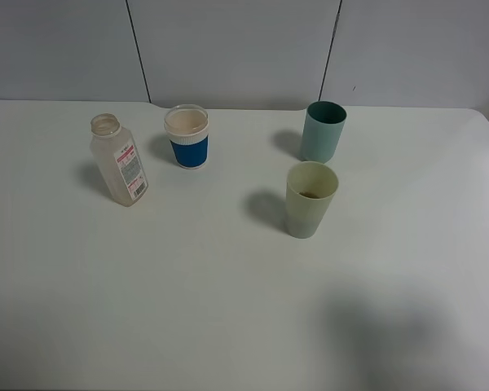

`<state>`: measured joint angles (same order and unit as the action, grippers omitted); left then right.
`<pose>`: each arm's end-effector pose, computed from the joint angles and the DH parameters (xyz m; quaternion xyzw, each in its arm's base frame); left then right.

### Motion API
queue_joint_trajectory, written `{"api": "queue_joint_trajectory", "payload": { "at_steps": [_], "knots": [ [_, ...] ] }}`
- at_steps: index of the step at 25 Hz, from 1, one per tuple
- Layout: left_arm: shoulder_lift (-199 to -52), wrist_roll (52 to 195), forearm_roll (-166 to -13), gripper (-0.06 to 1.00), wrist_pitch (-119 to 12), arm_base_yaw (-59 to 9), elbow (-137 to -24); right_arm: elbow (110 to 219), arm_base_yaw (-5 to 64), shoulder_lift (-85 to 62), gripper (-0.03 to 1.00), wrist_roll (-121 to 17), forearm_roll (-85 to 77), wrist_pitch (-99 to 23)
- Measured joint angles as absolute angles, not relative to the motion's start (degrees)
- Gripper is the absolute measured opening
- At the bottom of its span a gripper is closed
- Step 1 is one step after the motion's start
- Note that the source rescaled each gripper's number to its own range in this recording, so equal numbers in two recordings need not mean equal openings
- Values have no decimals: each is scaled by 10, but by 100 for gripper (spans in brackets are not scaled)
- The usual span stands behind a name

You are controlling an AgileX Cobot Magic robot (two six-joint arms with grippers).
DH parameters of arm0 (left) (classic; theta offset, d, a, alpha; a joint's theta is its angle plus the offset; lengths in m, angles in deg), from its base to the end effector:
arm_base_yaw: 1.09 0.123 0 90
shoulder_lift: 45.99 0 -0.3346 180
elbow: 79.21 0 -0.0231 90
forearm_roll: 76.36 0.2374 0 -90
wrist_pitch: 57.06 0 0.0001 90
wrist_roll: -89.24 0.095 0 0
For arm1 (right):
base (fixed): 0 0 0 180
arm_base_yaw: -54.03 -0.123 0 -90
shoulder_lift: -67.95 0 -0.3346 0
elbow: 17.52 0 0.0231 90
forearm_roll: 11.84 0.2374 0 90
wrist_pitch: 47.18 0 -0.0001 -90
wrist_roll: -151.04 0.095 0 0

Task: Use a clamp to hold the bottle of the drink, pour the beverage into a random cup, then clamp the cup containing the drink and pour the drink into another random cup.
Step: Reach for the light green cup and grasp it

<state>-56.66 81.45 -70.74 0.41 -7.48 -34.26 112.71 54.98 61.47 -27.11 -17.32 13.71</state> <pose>-0.0576 0.0143 0.3010 -0.0110 0.8332 -0.0193 0.5525 -0.0637 -0.0069 0.2688 0.0228 0.8520 -0.0437 0.5212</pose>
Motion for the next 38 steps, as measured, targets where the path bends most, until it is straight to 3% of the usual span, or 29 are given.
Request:
{"api": "queue_joint_trajectory", "payload": {
  "at_steps": [10,38],
  "knots": [
    [-523,814,-706,100,62,-75,-317,1127,550,615,100,-271,-173,137],
    [-523,813,-706,100,38,-75,-299,1127,550,615,100,-271,-173,137]
  ]
}}
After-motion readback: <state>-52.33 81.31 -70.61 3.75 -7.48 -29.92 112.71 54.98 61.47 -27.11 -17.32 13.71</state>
